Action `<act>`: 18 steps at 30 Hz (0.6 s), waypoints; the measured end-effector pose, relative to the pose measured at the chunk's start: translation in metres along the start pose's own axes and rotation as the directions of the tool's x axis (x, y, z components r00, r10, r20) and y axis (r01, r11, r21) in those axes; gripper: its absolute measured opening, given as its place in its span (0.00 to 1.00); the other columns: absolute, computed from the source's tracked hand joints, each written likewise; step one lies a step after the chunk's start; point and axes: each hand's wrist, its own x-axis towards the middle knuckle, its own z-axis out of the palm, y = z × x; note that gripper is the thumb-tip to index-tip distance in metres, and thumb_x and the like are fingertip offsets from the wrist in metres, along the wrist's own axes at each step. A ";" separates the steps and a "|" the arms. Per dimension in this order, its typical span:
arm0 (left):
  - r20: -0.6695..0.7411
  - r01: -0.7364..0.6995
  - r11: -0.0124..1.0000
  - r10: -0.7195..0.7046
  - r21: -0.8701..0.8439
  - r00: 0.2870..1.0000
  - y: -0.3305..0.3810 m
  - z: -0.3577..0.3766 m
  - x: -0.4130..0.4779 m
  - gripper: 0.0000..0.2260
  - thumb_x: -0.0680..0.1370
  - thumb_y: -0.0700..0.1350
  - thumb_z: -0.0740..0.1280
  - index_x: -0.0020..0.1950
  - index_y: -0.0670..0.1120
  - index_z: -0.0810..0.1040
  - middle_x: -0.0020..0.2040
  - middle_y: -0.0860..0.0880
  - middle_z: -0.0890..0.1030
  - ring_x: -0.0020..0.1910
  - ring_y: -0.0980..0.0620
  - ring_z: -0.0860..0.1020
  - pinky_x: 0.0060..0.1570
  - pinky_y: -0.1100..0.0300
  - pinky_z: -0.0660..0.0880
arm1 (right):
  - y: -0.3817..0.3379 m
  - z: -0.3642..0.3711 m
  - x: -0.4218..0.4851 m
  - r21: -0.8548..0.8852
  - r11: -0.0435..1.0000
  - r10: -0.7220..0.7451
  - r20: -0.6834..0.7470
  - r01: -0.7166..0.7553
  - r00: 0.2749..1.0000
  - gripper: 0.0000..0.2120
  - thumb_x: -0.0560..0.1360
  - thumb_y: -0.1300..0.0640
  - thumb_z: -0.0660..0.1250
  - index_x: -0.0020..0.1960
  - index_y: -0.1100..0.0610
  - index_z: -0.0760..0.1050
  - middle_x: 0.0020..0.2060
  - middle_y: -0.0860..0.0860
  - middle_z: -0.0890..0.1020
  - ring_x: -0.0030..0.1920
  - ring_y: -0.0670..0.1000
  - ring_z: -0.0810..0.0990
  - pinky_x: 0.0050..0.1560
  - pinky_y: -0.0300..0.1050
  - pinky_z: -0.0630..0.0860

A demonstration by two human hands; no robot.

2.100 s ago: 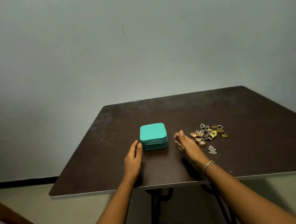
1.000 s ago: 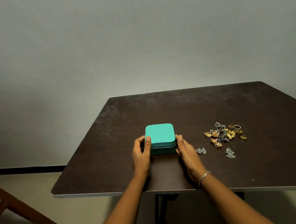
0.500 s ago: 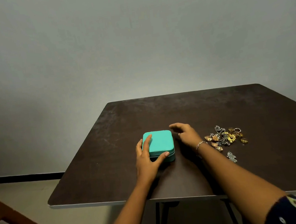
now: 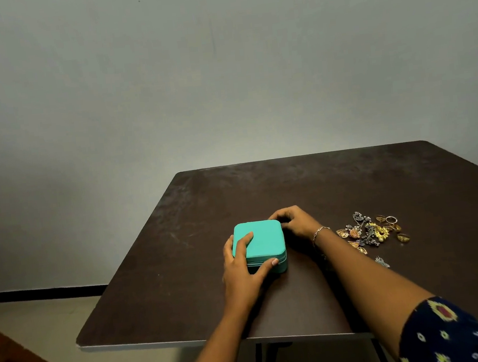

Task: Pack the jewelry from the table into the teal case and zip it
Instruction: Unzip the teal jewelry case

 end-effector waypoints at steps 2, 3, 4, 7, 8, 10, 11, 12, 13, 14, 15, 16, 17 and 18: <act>-0.003 -0.002 1.000 0.002 0.002 1.000 0.000 -0.001 0.000 0.29 0.70 0.53 0.72 0.68 0.55 0.65 0.73 0.51 0.57 0.68 0.51 0.63 0.63 0.53 0.70 | 0.001 -0.001 0.001 0.013 1.000 -0.010 0.035 0.010 0.999 0.12 0.75 0.71 0.60 0.55 0.64 0.77 0.53 0.59 0.80 0.55 0.53 0.78 0.59 0.50 0.75; -0.005 -0.001 1.000 0.001 0.002 1.000 0.000 0.000 0.000 0.29 0.70 0.53 0.72 0.68 0.56 0.65 0.72 0.52 0.57 0.68 0.51 0.64 0.62 0.54 0.70 | 0.001 -0.001 0.001 0.033 0.999 -0.012 0.060 0.010 0.998 0.13 0.75 0.72 0.59 0.56 0.64 0.76 0.54 0.58 0.80 0.54 0.51 0.78 0.59 0.48 0.75; -0.007 -0.001 1.000 0.001 0.003 1.000 0.000 0.000 -0.001 0.29 0.70 0.54 0.72 0.68 0.56 0.65 0.72 0.52 0.57 0.67 0.51 0.64 0.62 0.54 0.70 | -0.001 -0.002 0.000 0.049 0.999 -0.010 0.087 0.006 0.996 0.15 0.75 0.73 0.58 0.57 0.64 0.76 0.54 0.56 0.79 0.54 0.50 0.77 0.57 0.45 0.75; -0.006 0.003 1.000 -0.003 0.009 1.000 0.002 0.000 0.000 0.29 0.69 0.54 0.72 0.68 0.56 0.65 0.72 0.52 0.57 0.67 0.51 0.64 0.62 0.54 0.70 | -0.006 -0.004 0.001 0.058 0.998 -0.003 0.137 -0.005 0.991 0.16 0.76 0.73 0.56 0.58 0.64 0.75 0.53 0.55 0.79 0.54 0.49 0.77 0.48 0.38 0.77; -0.002 0.003 1.000 -0.003 0.009 1.000 0.002 -0.001 0.000 0.29 0.70 0.54 0.71 0.68 0.56 0.65 0.72 0.52 0.57 0.67 0.51 0.64 0.62 0.53 0.70 | -0.006 -0.005 0.003 0.044 0.999 -0.004 0.144 -0.002 0.990 0.15 0.76 0.73 0.56 0.58 0.64 0.75 0.54 0.56 0.79 0.54 0.50 0.77 0.48 0.37 0.78; 0.009 0.001 1.000 -0.001 0.009 1.000 0.004 -0.001 0.001 0.29 0.70 0.54 0.71 0.68 0.55 0.64 0.72 0.52 0.57 0.68 0.51 0.63 0.62 0.53 0.70 | -0.007 -0.008 0.005 0.008 1.000 -0.008 0.160 0.007 0.987 0.15 0.76 0.73 0.56 0.58 0.64 0.74 0.56 0.58 0.78 0.56 0.52 0.77 0.52 0.41 0.77; 0.014 0.003 1.000 -0.003 0.008 1.000 0.004 -0.002 0.000 0.29 0.70 0.53 0.71 0.68 0.55 0.64 0.72 0.52 0.57 0.68 0.51 0.63 0.63 0.53 0.70 | -0.007 -0.009 0.007 -0.007 1.000 -0.005 0.174 0.006 0.985 0.15 0.76 0.72 0.56 0.58 0.64 0.74 0.57 0.59 0.78 0.57 0.53 0.76 0.55 0.43 0.76; 0.017 0.005 1.000 -0.005 0.004 1.000 0.004 -0.001 0.000 0.29 0.70 0.53 0.71 0.68 0.55 0.64 0.72 0.52 0.57 0.68 0.51 0.63 0.63 0.53 0.70 | -0.006 -0.010 0.008 -0.018 1.000 -0.002 0.191 0.005 0.982 0.15 0.76 0.72 0.56 0.58 0.64 0.74 0.57 0.59 0.78 0.57 0.53 0.76 0.55 0.44 0.76; 0.017 0.009 1.000 -0.009 0.001 1.000 0.003 -0.001 -0.001 0.29 0.70 0.53 0.71 0.68 0.55 0.64 0.72 0.52 0.57 0.68 0.51 0.63 0.63 0.53 0.70 | -0.006 -0.010 0.008 -0.015 1.000 -0.002 0.212 0.005 0.977 0.15 0.76 0.72 0.56 0.59 0.64 0.74 0.57 0.59 0.78 0.56 0.53 0.76 0.54 0.43 0.77; 0.019 0.012 1.000 -0.012 -0.001 1.000 0.003 -0.001 -0.001 0.29 0.70 0.53 0.71 0.68 0.55 0.64 0.72 0.52 0.57 0.68 0.51 0.63 0.63 0.53 0.71 | -0.006 -0.010 0.008 0.000 1.000 -0.002 0.231 0.002 0.973 0.15 0.76 0.73 0.56 0.59 0.64 0.74 0.56 0.58 0.78 0.55 0.52 0.77 0.51 0.41 0.78; 0.024 0.018 1.000 -0.018 -0.003 1.000 0.003 -0.001 -0.001 0.29 0.70 0.53 0.71 0.68 0.55 0.64 0.72 0.52 0.57 0.68 0.51 0.63 0.63 0.52 0.71 | -0.005 -0.010 0.009 0.024 1.000 -0.003 0.245 -0.003 0.970 0.16 0.76 0.73 0.56 0.59 0.64 0.74 0.56 0.59 0.78 0.55 0.52 0.77 0.49 0.39 0.78; 0.030 0.024 1.000 -0.023 -0.007 0.999 0.003 -0.001 -0.001 0.29 0.70 0.54 0.71 0.68 0.56 0.64 0.72 0.52 0.57 0.68 0.51 0.63 0.63 0.51 0.70 | -0.005 -0.011 0.009 0.045 0.999 -0.003 0.254 -0.009 0.967 0.16 0.76 0.73 0.56 0.59 0.65 0.74 0.56 0.60 0.78 0.54 0.52 0.77 0.48 0.38 0.78; 0.036 0.028 1.000 -0.028 -0.012 0.999 0.003 -0.001 -0.001 0.29 0.70 0.54 0.71 0.68 0.56 0.64 0.73 0.52 0.56 0.68 0.51 0.63 0.64 0.50 0.70 | -0.004 -0.012 0.010 0.054 0.998 -0.003 0.261 -0.011 0.965 0.15 0.75 0.74 0.56 0.59 0.65 0.74 0.57 0.61 0.78 0.54 0.52 0.77 0.48 0.38 0.79; 0.040 0.030 0.999 -0.029 -0.015 0.999 0.003 -0.001 0.000 0.30 0.70 0.54 0.71 0.68 0.56 0.64 0.73 0.52 0.56 0.68 0.51 0.63 0.64 0.49 0.70 | -0.004 -0.013 0.012 0.045 0.999 -0.003 0.267 -0.009 0.964 0.15 0.75 0.74 0.56 0.59 0.65 0.74 0.57 0.62 0.77 0.53 0.53 0.77 0.47 0.38 0.79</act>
